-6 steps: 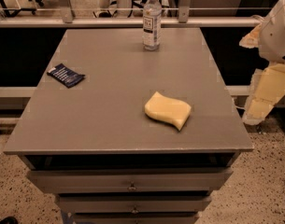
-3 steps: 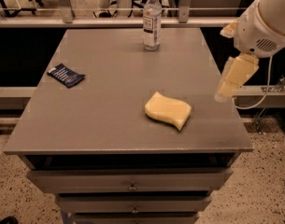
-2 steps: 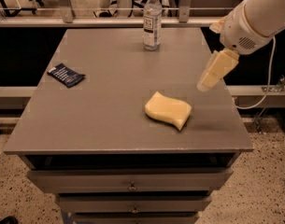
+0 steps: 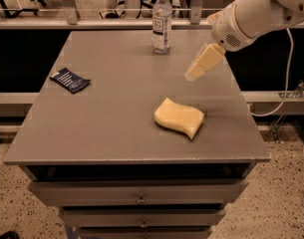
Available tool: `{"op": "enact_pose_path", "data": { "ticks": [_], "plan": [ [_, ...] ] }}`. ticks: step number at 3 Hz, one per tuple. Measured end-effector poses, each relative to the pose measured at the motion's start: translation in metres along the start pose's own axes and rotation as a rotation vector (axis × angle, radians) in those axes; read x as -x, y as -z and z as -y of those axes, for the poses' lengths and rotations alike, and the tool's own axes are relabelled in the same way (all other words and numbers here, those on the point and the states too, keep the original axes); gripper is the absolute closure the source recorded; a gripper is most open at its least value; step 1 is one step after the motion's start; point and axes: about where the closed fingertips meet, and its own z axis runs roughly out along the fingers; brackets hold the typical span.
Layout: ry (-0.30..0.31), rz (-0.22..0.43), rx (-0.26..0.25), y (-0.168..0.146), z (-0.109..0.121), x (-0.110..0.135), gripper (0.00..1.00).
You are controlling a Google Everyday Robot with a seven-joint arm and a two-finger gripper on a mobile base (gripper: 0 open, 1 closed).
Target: Pick blue plastic bottle
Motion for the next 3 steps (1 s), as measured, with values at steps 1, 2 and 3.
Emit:
{"op": "enact_pose_path", "data": {
  "ticks": [1, 2, 3],
  "plan": [
    [-0.016, 0.026, -0.001, -0.014, 0.0, 0.003, 0.0],
    [-0.082, 0.093, -0.024, -0.054, 0.012, 0.008, 0.0],
    [-0.159, 0.167, -0.069, -0.088, 0.032, 0.013, 0.0]
  ]
}}
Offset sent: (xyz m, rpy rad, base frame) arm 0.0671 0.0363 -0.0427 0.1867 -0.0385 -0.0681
